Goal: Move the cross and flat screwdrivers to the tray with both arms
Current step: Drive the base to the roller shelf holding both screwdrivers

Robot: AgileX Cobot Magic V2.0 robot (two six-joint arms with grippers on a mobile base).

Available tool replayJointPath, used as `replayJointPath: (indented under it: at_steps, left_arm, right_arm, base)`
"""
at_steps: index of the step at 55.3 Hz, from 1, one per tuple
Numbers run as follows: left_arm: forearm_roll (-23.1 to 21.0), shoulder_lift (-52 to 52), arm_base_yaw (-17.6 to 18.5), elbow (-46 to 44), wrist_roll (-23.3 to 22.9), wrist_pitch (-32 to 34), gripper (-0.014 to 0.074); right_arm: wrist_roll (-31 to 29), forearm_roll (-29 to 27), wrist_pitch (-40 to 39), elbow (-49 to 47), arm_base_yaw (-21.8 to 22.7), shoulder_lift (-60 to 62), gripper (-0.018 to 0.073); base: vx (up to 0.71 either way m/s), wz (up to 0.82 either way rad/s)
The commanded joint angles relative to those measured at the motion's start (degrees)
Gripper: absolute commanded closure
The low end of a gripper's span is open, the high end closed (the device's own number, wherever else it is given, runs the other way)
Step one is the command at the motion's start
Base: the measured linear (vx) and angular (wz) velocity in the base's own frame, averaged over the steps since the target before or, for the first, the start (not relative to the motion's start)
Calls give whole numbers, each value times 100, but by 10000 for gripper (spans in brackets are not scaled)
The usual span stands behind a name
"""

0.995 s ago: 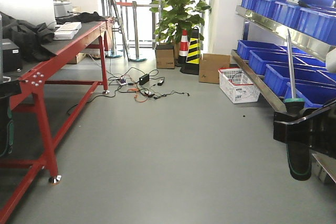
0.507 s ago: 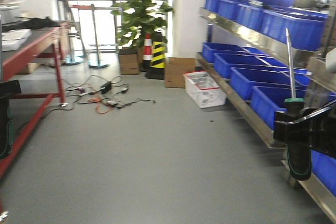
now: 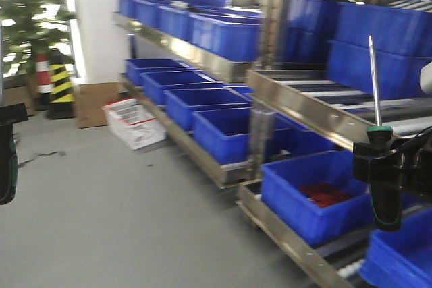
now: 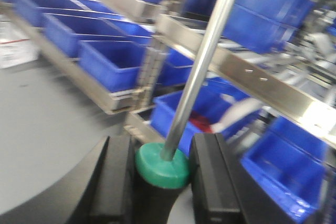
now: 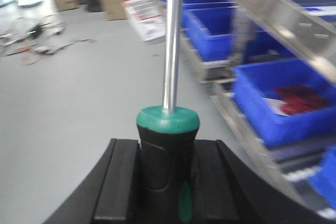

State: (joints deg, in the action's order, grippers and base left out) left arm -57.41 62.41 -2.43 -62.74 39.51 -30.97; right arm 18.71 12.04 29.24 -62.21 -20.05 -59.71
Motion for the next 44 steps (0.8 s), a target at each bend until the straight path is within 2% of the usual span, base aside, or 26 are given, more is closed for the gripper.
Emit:
replayJointPath:
  at_steps: [1,44]
  left_arm:
    - [-272,-111,26,-226,4,285,594]
    - [-272,-111,26,-226,4,285,594]
  right_arm:
    - [-53,97,-498,-178,21,115,567]
    - [-53,97,-498,-178,21,115,567]
  base:
    - [20,-76]
    - [18,-68]
